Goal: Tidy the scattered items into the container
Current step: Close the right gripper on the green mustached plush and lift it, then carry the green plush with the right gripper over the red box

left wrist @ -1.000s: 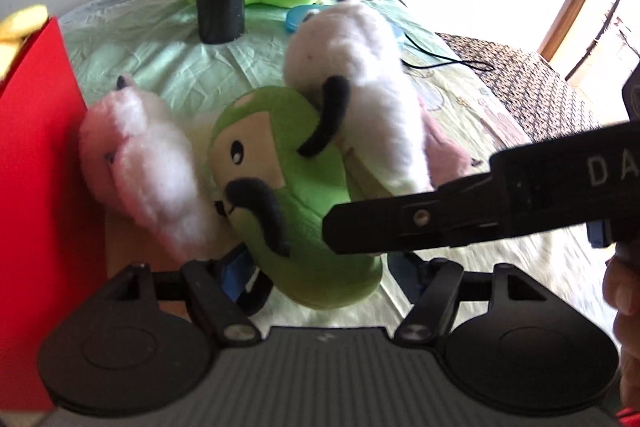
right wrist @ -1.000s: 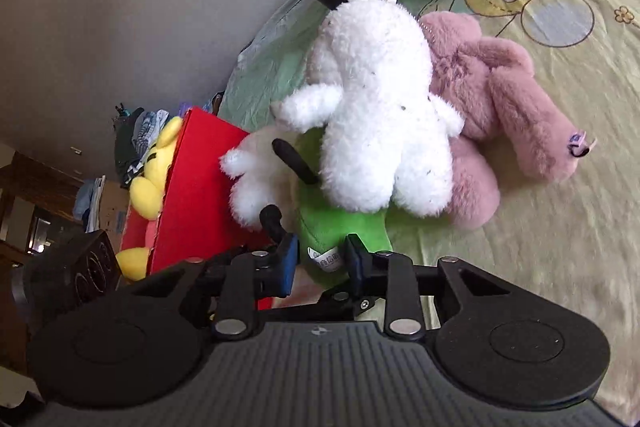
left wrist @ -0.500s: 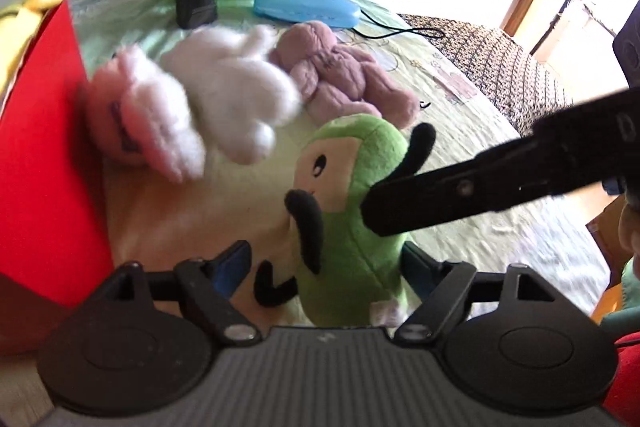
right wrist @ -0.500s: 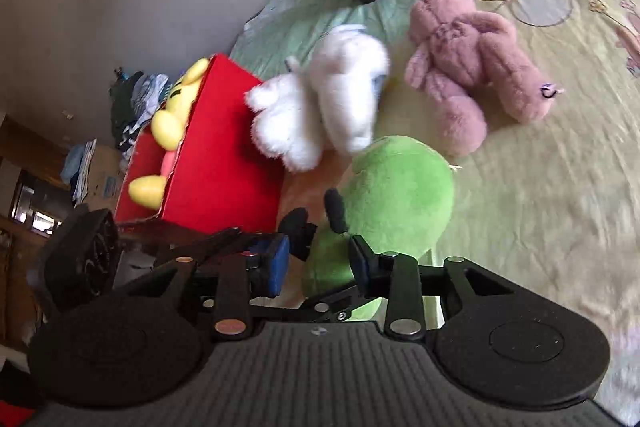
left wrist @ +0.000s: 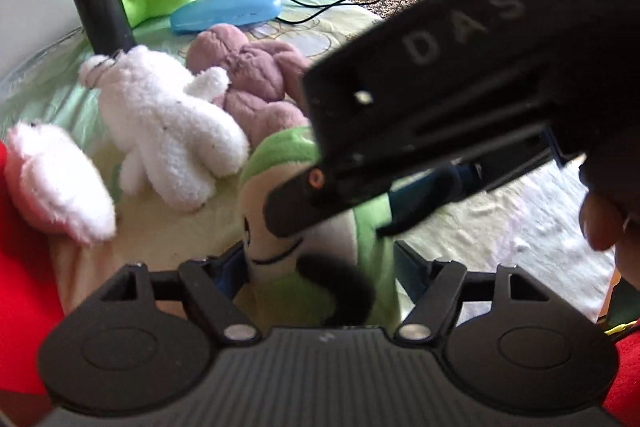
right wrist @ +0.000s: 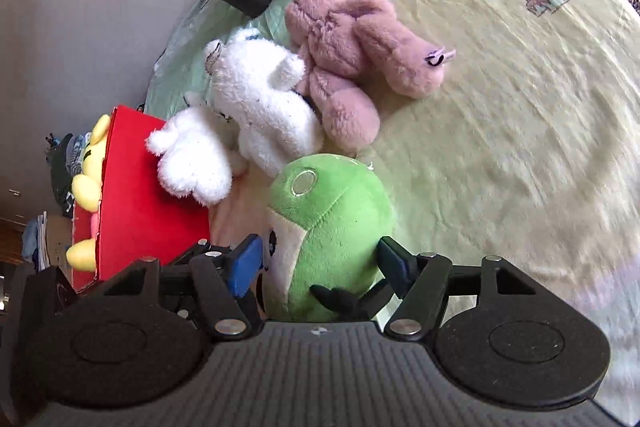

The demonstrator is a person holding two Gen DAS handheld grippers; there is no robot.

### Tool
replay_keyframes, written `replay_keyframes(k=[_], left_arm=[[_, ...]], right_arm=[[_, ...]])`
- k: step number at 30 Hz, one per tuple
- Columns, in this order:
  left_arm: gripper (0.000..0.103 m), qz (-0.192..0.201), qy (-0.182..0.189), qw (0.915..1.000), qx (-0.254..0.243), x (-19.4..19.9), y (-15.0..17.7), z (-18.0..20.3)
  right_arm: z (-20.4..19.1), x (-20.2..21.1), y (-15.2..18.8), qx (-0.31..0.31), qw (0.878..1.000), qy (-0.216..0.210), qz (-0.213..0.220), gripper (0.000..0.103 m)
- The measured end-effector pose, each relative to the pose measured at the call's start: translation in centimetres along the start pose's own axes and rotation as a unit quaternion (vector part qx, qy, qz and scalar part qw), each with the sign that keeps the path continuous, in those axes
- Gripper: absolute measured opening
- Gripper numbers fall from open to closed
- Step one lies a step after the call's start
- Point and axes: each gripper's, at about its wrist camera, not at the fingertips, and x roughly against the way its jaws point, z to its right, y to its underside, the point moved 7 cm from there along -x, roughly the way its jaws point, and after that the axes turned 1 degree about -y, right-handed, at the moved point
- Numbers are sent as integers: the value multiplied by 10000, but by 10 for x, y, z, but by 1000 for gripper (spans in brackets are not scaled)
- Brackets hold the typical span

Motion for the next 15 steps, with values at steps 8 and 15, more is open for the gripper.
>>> replay_keyframes(k=[8,15], left_arm=[[67,-37,51,9999,99,-8,7,-3],[66,25,219,9996,163,0,12,-3]], right_arm=[[-1,-7,3,79,9998,102,-122,68],[-8,-2,13,159,9996,187,-108,61]])
